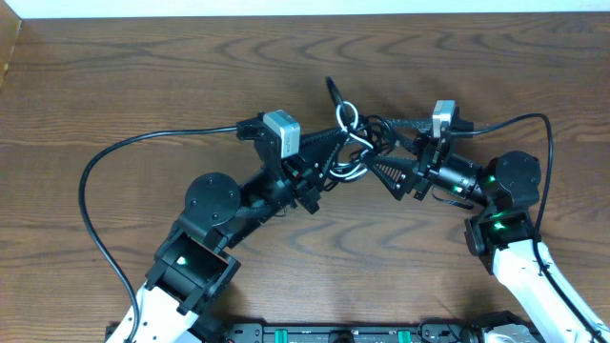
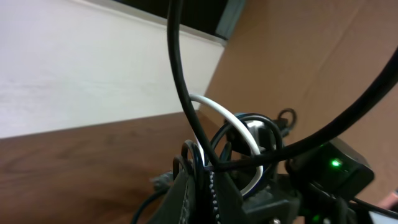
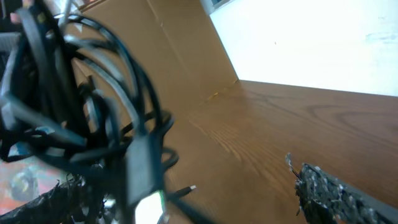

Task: Untangle cables

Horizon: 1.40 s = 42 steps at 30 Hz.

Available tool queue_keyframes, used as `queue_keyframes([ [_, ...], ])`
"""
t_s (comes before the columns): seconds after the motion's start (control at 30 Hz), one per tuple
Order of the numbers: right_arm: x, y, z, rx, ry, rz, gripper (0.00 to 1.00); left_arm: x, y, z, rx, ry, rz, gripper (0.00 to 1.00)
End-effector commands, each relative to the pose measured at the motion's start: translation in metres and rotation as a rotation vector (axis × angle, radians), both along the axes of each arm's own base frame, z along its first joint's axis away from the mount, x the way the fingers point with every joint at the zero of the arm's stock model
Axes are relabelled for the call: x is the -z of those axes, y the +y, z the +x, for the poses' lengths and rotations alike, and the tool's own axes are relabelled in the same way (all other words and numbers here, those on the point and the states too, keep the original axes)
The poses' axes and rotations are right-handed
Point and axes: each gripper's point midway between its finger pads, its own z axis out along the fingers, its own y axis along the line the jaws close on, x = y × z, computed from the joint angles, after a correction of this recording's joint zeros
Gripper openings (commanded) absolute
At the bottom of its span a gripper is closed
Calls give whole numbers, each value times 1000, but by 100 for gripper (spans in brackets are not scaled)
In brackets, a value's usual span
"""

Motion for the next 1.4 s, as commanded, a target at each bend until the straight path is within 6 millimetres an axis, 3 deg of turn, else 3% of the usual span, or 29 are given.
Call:
queue_keyframes([
  [0.0, -8, 3, 2, 12, 0, 19, 95, 1, -9, -6, 67, 16, -10, 8],
  [0.13, -9, 7, 0, 0, 18, 31, 97, 8, -19, -5, 92, 31, 0, 7],
  [0.2, -8, 10, -1, -2, 20, 31, 88, 8, -27, -8, 112, 25, -3, 7],
  [0.3, -7, 12, 1, 7, 24, 30, 64, 3, -37, -14, 145, -1, -21, 7],
  [0.37, -6, 11, 1, 9, 21, 26, 42, -2, -41, -17, 158, -18, -32, 7],
  [0.4, -5, 11, 2, 10, 18, 21, 25, -3, -41, -17, 159, -24, -33, 7],
  [0.47, -4, 11, 2, 14, 18, 20, 5, -4, -40, -17, 159, -27, -35, 7],
  [0.5, -3, 11, 3, 19, 23, 18, 1, -4, -40, -17, 159, -28, -36, 7],
  [0.7, 13, 3, 14, 83, 57, -26, 1, -10, -39, -19, 159, -46, -48, 8],
  [1.13, 48, -16, 36, 244, 116, -144, 1, -45, -21, -40, 158, -144, -110, 7],
  [1.37, 49, -22, 38, 255, 127, -142, 1, -39, -16, -45, 142, -228, -8, 8],
])
